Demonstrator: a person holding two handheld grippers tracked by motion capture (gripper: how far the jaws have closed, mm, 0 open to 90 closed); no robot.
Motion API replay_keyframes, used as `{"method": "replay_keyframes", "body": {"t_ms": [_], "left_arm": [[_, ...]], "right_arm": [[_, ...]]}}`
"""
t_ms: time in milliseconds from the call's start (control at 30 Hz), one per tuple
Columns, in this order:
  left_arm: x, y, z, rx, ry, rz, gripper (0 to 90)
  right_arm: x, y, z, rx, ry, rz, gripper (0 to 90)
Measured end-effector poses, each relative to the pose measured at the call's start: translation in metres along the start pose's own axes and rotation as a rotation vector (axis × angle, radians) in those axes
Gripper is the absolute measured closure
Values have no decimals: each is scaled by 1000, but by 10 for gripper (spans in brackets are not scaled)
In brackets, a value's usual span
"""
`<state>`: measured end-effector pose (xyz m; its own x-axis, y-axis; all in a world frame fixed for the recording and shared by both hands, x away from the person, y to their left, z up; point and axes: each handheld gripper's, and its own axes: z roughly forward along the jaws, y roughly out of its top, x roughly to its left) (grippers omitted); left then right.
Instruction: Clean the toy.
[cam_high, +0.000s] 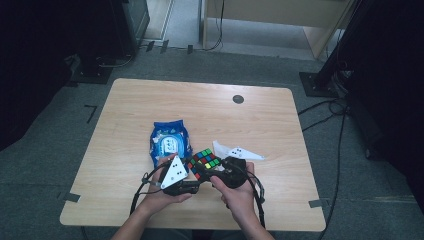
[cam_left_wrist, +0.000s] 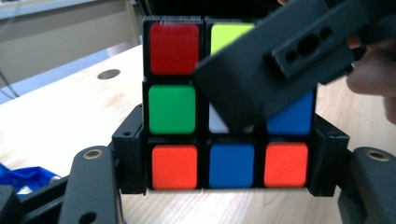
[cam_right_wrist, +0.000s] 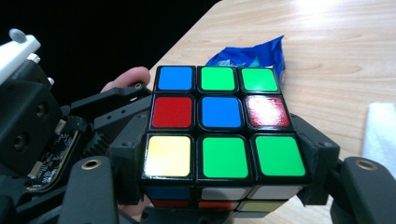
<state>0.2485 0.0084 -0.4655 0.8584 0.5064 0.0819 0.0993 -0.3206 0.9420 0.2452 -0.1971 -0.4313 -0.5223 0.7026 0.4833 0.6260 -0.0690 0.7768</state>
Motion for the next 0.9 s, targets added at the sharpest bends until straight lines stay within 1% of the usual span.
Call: {"method": "replay_keyframes", "body": {"t_ms": [33,67,133,167,267,300,467,533,633,733,800,867,900], "left_arm": [[1,-1,-1,4,-3,3,322],[2,-1,-1,6,-5,6,322],[2,-2,-1,9,0,6,319],[2,-2,0,10,6,5,322],[3,-3,0,14,14,7,326],[3,-3,0,12,19,10,328],[4,-1,-3,-11,50,10,357],[4,-2,-4,-10,54,17,362],[3,-2,-4,-7,55,31,362],[-1,-1,-3,-3,46,44,359],[-5,0,-2,-8,40,60,347],[-9,2,-1,-11,47,80,336],[-10,3,-1,-10,48,85,327]], "right_arm": [[-1,1,-2,-11,-8,-5,340],[-3,4,-5,-22,-14,1,340],[-6,8,-10,-41,-13,15,340],[-7,10,-12,-50,-15,14,340],[-9,13,-18,-60,-3,27,340],[-10,14,-19,-63,-3,23,340],[-9,14,-18,-44,9,17,340],[-8,13,-17,-33,16,14,340],[-8,13,-15,-27,21,9,339],[-8,12,-14,-19,29,10,340],[-8,12,-13,-14,29,9,339],[-7,11,-12,-7,32,7,338],[-6,11,-11,-5,27,-2,339]]}}
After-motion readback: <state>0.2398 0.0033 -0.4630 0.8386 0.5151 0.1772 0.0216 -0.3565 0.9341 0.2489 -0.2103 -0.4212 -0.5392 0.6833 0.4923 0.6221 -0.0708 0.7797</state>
